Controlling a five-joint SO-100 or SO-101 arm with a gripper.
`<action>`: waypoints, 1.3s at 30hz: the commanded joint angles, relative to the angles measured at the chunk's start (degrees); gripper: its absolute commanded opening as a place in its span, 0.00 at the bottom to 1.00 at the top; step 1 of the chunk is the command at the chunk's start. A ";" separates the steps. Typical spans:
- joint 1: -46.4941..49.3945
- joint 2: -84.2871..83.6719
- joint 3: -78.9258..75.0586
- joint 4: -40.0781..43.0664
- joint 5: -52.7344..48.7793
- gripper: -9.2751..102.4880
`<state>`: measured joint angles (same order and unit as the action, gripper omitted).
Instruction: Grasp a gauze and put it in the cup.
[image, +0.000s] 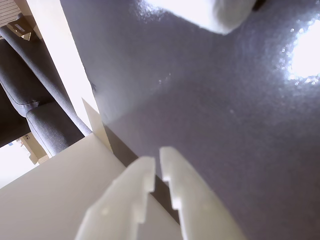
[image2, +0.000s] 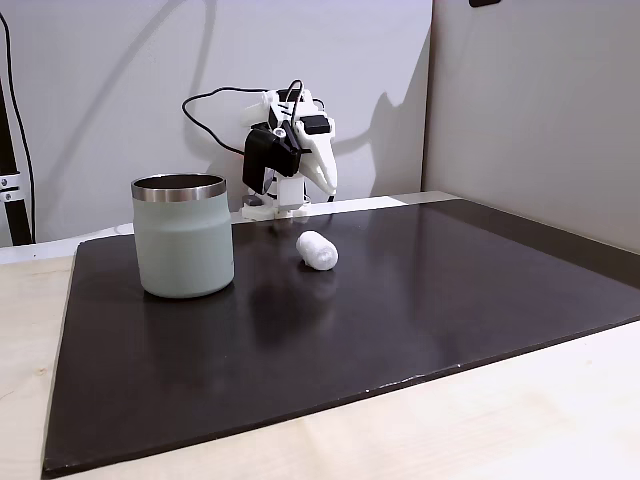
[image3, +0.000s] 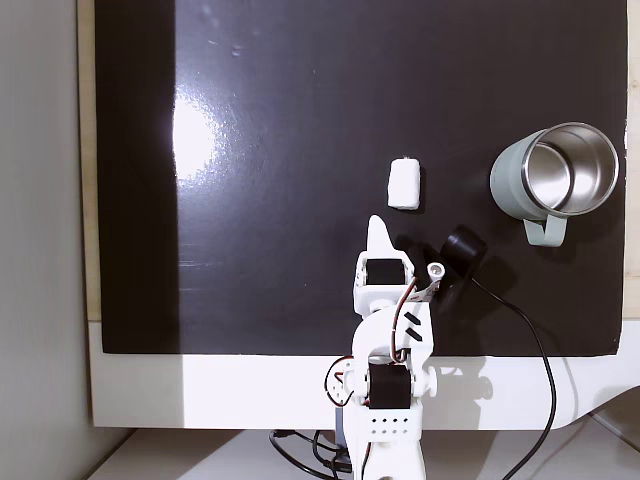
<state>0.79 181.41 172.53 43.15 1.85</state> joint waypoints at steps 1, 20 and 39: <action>2.64 0.70 -0.26 -0.44 2.99 0.08; 1.32 0.70 -5.62 4.39 -4.48 0.09; 4.39 -39.38 -55.20 24.61 -35.16 0.12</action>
<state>3.78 148.80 126.39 66.01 -27.77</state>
